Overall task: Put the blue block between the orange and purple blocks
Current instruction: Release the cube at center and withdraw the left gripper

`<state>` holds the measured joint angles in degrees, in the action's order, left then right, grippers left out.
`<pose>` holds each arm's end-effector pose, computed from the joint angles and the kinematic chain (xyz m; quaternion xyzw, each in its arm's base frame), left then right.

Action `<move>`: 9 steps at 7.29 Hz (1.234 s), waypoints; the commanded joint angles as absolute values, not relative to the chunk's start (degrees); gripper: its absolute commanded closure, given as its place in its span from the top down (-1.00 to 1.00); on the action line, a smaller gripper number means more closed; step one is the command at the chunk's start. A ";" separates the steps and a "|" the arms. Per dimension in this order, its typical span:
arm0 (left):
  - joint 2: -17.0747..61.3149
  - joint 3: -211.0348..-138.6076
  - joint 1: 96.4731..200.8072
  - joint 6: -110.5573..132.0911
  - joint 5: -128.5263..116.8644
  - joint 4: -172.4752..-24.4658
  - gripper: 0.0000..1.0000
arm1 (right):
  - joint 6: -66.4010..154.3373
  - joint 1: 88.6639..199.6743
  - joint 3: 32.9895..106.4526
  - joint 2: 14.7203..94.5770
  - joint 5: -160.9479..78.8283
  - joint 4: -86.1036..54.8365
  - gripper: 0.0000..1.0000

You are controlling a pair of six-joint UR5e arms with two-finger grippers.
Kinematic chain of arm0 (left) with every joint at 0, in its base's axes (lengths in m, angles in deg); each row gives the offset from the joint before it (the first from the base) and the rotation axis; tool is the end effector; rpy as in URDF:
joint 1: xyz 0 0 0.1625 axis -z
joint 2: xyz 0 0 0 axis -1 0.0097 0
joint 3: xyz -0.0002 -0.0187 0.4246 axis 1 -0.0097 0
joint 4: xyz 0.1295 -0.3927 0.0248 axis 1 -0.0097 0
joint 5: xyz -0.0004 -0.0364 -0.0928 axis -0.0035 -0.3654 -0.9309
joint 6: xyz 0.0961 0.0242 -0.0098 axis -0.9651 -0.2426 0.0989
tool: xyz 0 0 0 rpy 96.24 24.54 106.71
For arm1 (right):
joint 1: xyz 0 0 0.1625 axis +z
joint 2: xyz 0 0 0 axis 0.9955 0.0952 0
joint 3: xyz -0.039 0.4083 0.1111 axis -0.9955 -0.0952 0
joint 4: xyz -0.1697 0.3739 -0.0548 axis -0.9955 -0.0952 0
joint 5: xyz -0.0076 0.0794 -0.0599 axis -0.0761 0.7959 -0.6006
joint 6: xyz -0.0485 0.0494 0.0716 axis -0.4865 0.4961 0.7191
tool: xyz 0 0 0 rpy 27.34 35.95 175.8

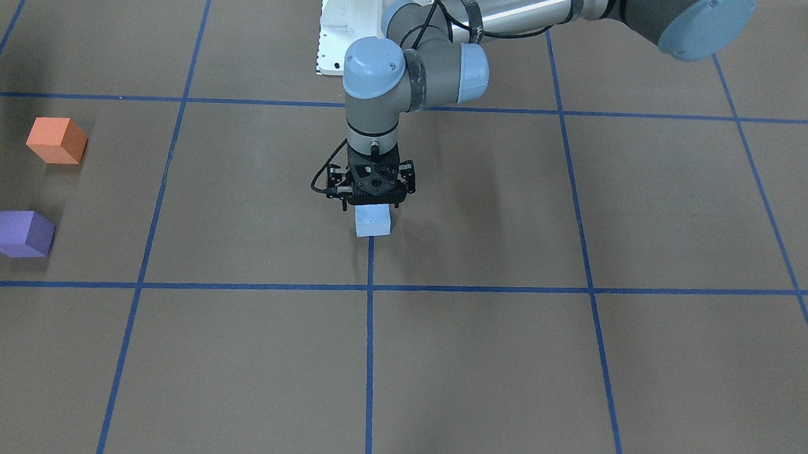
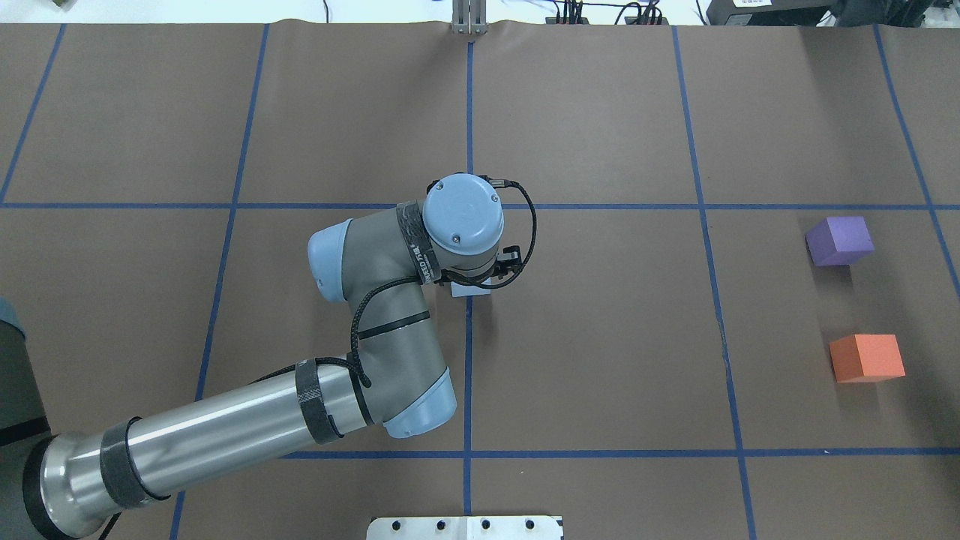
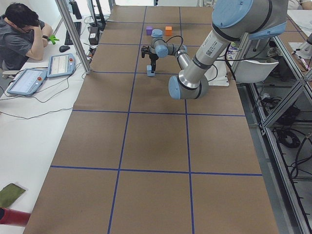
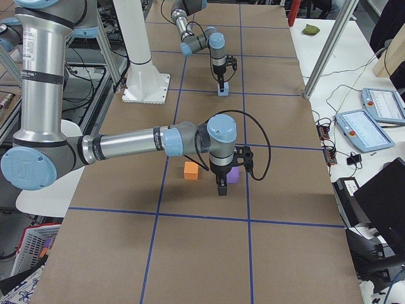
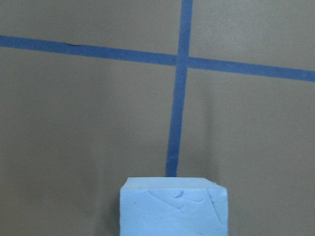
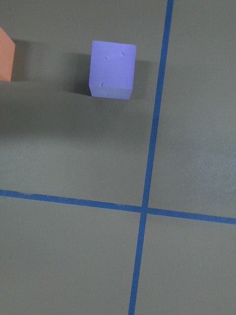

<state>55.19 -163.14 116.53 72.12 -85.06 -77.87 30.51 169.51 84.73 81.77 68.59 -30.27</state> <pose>0.6325 -0.4522 0.1504 0.0604 0.4066 -0.0669 0.9091 0.0266 -0.4484 0.5652 0.0523 -0.3672 -0.0465 0.9275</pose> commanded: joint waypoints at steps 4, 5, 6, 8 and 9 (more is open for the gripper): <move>33.80 -185.68 137.72 37.37 -105.46 -66.57 1.00 | 38.22 162.08 85.53 78.11 70.55 -17.99 1.00; 28.33 -186.15 144.92 24.55 -110.81 -66.48 1.00 | 44.89 158.75 86.06 75.40 71.26 -16.68 1.00; 23.32 -185.98 151.60 14.25 -112.60 -66.57 1.00 | 52.61 154.54 86.58 70.93 71.10 -16.67 1.00; 16.53 -183.80 163.04 -4.85 -112.35 -66.39 1.00 | 68.53 145.14 86.77 61.43 68.83 -16.84 1.00; 12.24 -183.52 168.84 -6.50 -112.70 -66.48 1.00 | 75.04 138.31 86.68 57.83 63.76 -17.02 1.00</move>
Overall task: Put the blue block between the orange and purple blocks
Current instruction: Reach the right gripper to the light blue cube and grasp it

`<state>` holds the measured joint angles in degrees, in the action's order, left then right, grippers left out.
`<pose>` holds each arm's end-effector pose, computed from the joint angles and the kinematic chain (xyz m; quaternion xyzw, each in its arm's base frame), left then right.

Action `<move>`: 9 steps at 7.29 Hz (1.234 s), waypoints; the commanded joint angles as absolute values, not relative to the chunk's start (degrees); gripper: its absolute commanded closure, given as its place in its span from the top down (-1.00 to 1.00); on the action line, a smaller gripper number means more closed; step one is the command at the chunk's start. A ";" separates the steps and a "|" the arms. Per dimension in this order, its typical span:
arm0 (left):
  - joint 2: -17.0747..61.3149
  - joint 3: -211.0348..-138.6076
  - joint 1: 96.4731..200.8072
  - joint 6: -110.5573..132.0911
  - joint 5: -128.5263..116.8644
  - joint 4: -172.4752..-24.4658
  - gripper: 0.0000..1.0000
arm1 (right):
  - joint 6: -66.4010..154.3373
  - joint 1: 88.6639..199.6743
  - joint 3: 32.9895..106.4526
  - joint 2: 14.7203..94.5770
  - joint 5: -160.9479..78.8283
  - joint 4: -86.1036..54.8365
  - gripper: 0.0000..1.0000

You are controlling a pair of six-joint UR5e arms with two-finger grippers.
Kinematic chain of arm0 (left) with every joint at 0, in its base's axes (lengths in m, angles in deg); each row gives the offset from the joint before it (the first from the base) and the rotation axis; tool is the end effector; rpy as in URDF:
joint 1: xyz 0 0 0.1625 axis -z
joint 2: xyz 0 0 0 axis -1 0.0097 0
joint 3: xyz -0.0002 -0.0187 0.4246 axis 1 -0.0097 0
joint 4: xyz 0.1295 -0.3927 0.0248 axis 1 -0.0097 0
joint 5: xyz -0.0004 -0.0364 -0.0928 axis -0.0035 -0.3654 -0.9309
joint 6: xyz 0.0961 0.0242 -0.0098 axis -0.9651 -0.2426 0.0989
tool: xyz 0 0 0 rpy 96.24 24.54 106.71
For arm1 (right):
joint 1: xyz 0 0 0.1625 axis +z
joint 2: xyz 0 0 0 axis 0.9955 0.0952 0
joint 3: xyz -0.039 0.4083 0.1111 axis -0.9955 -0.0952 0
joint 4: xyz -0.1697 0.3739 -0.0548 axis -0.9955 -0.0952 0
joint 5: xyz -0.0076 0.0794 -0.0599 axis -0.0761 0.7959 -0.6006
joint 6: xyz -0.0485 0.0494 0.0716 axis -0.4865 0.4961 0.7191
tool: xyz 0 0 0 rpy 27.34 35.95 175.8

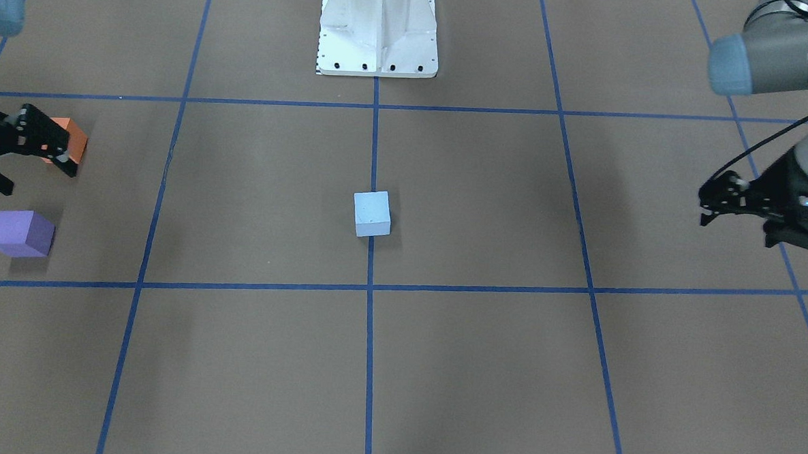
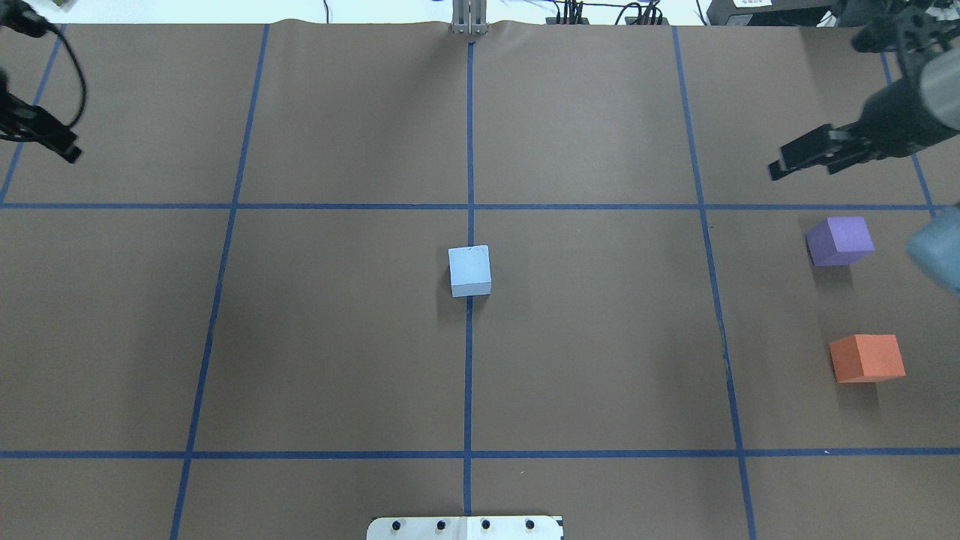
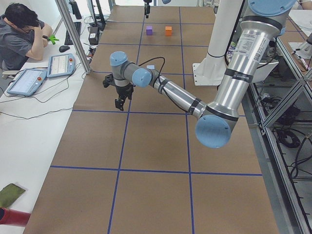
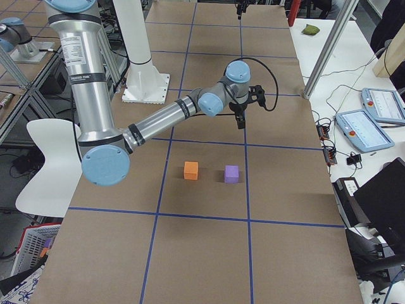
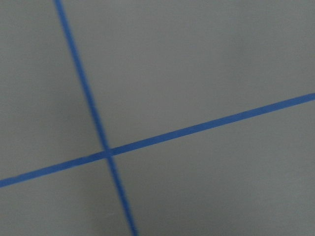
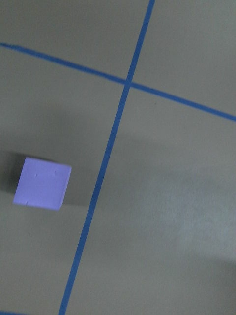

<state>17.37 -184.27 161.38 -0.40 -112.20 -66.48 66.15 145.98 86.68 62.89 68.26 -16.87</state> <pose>0.1125 -0.5774 0.4466 0.0977 0.3445 0.1723 0.9177 -0.2020 -0.5097 0.3555 0.1044 -0.4717 -0.0579 0.8736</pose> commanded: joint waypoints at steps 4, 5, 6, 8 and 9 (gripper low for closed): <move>4.90 -179.24 180.91 -19.39 -112.88 -67.01 1.00 | 86.88 119.63 81.44 39.12 44.58 -29.20 1.00; 2.98 -176.26 183.11 -21.00 -112.79 -66.92 1.00 | 86.97 117.52 76.10 34.55 41.33 -29.06 1.00; -0.86 -175.18 185.31 -22.23 -112.88 -71.53 1.00 | 88.36 116.63 70.30 29.54 40.52 -29.06 1.00; -4.06 -174.91 186.65 -24.01 -118.46 -76.94 1.00 | 88.73 114.26 63.58 25.89 36.58 -28.71 1.00; -5.55 -175.17 186.74 -24.09 -119.90 -76.94 1.00 | 88.55 113.46 61.56 25.45 34.81 -28.10 1.00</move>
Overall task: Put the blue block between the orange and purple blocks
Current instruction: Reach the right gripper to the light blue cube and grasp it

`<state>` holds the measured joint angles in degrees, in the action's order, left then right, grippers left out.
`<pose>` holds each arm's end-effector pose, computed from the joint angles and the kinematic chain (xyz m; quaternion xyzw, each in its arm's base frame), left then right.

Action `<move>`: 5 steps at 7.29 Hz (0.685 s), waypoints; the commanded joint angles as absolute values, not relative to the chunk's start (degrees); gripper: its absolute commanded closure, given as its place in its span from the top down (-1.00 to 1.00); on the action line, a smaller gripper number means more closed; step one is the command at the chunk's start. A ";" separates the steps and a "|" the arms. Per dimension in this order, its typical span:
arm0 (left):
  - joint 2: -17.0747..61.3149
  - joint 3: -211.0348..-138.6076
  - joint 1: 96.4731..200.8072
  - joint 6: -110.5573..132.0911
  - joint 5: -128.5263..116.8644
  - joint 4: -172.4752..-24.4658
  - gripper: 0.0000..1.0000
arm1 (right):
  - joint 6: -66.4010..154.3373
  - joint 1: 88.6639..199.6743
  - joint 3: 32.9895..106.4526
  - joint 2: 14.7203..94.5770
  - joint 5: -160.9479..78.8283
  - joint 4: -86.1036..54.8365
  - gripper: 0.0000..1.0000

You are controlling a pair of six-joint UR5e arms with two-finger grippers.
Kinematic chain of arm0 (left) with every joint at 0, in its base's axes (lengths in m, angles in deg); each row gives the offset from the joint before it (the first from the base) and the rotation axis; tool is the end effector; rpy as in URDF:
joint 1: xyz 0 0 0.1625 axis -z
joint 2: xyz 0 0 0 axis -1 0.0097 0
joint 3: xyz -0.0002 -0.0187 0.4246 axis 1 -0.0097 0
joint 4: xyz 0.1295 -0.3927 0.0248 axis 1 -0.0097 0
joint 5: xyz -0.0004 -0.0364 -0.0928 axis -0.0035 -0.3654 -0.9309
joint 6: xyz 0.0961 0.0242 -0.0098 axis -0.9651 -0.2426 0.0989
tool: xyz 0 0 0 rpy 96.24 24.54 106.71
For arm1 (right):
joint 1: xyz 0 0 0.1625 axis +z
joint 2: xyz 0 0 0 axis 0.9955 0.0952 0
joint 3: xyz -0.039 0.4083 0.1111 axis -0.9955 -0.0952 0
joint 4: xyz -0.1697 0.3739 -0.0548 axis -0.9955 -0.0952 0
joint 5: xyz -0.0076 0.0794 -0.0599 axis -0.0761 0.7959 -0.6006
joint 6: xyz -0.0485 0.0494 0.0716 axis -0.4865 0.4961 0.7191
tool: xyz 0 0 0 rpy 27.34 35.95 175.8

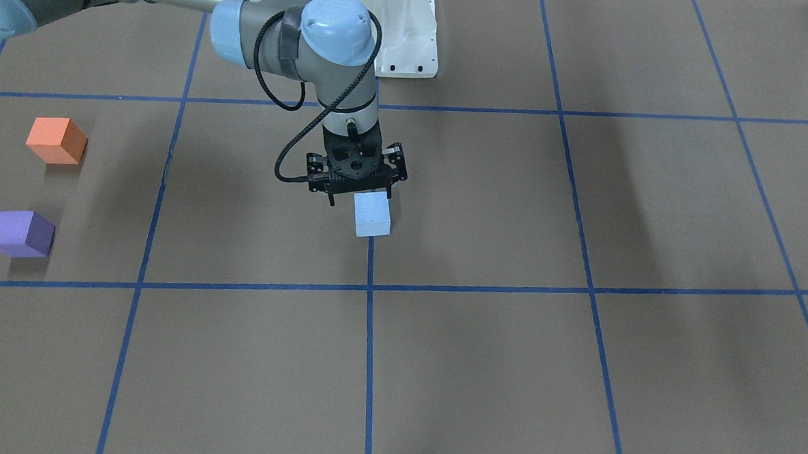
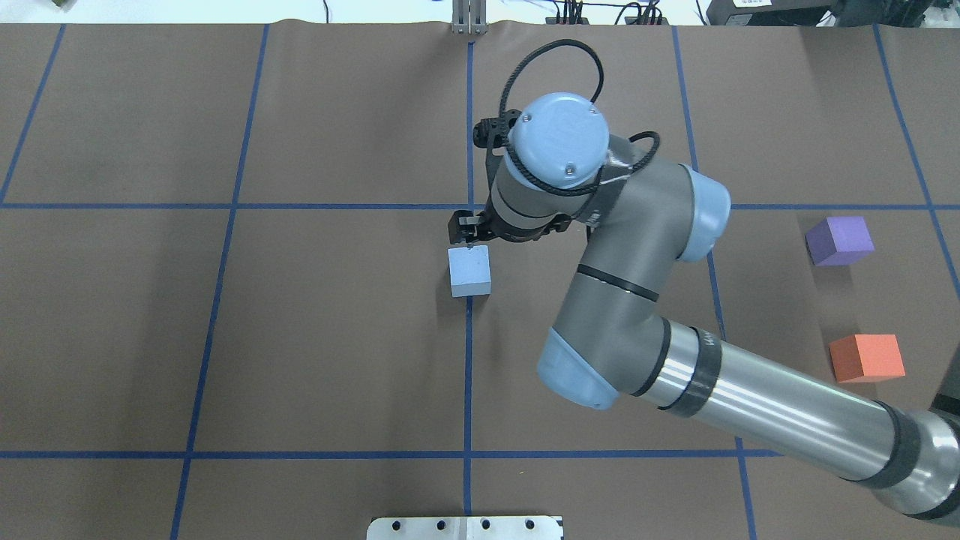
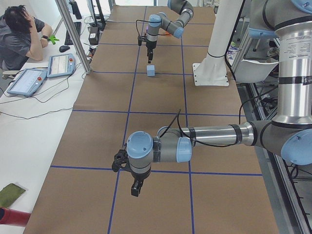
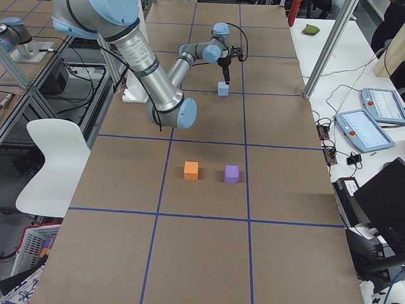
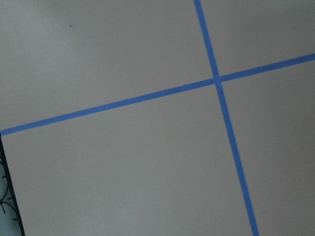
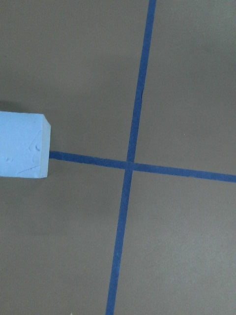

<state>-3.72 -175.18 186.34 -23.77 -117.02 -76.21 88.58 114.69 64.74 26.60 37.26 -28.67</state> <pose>-0.1184 -0.4319 0.6933 0.0770 0.3561 0.1018 0.9257 -0.5725 -0.4641 0.1577 0.1141 -0.3858 -0.0288 0.9151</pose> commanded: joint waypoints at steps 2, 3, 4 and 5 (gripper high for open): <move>-6.61 -175.61 186.74 -24.27 -120.09 -77.55 1.00 | 88.55 111.97 56.73 25.45 34.18 -23.80 1.00; -6.61 -175.61 186.74 -24.27 -120.09 -77.64 1.00 | 88.90 111.70 56.62 25.36 34.27 -23.70 1.00; -6.61 -175.70 186.74 -24.27 -120.09 -77.73 1.00 | 90.73 111.26 56.53 25.36 34.27 -23.70 1.00; -6.61 -175.70 186.74 -24.27 -120.09 -77.73 1.00 | 91.10 111.00 55.66 25.36 34.18 -23.53 0.97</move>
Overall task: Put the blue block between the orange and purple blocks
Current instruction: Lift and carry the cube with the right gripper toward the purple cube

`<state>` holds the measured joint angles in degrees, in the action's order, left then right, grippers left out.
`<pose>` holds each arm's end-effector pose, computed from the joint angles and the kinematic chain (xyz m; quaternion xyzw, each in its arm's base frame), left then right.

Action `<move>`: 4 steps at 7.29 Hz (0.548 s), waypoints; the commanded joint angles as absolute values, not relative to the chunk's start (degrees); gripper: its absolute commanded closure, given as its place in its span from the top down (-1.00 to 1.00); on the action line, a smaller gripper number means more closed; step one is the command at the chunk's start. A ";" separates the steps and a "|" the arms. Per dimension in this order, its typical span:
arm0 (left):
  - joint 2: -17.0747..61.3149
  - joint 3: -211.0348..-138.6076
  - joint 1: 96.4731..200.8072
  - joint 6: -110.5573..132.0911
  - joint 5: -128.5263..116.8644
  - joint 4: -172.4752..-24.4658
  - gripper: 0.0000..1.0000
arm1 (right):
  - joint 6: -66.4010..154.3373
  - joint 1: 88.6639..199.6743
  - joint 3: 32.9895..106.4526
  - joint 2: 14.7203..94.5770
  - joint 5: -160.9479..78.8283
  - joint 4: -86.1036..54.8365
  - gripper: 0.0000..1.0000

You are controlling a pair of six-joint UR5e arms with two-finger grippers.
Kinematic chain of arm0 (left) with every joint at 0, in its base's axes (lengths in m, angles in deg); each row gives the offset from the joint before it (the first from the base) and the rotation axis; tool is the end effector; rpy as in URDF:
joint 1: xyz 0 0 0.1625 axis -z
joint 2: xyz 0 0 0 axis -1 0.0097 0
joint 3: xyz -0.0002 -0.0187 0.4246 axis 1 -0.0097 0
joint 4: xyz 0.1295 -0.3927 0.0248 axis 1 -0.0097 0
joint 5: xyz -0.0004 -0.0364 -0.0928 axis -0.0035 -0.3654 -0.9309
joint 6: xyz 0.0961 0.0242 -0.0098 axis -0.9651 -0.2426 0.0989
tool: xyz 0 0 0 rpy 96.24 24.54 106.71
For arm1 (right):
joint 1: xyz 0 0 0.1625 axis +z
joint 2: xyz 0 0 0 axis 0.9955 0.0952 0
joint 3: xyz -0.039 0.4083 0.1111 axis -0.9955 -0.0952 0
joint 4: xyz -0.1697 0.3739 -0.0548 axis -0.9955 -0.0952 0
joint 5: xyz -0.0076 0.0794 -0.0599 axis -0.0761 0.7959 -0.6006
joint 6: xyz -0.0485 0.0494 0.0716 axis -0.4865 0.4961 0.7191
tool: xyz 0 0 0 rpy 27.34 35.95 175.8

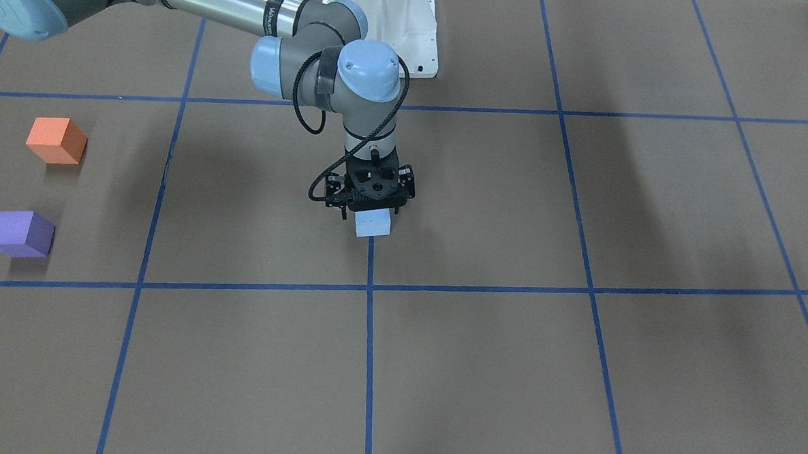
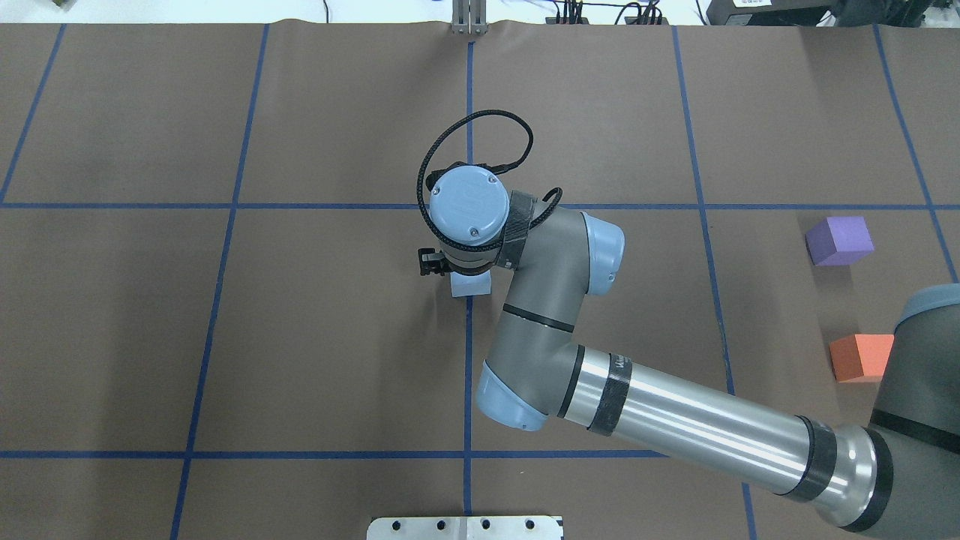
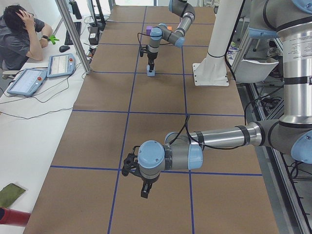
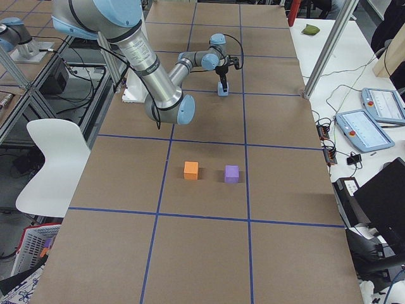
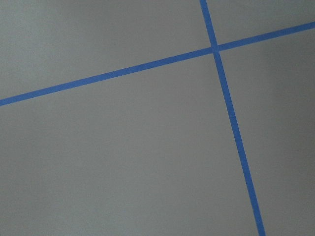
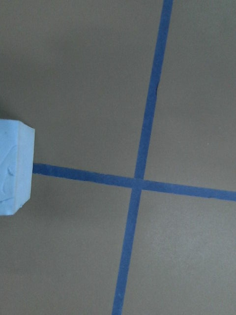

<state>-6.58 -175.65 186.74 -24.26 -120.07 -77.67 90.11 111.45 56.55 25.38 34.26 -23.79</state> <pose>-0.1146 -0.4079 0.7046 0.0785 0.3811 0.0981 0.9159 -0.6302 -0.4532 0.1917 0.1116 -0.3653 -0.0310 0.9236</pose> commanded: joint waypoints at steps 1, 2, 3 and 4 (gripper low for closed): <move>-6.61 -175.70 186.74 -24.27 -120.09 -77.73 1.00 | 91.10 110.99 54.61 25.45 34.18 -22.22 0.59; -6.61 -175.70 186.74 -24.27 -120.09 -77.73 1.00 | 91.10 110.99 53.99 25.45 34.18 -20.99 0.05; -6.61 -175.70 186.74 -24.27 -120.09 -77.73 1.00 | 90.75 111.17 54.42 25.45 34.70 -20.89 -0.48; -6.61 -175.70 186.74 -24.27 -120.09 -77.73 1.00 | 90.57 111.69 56.25 25.88 35.84 -21.32 -0.64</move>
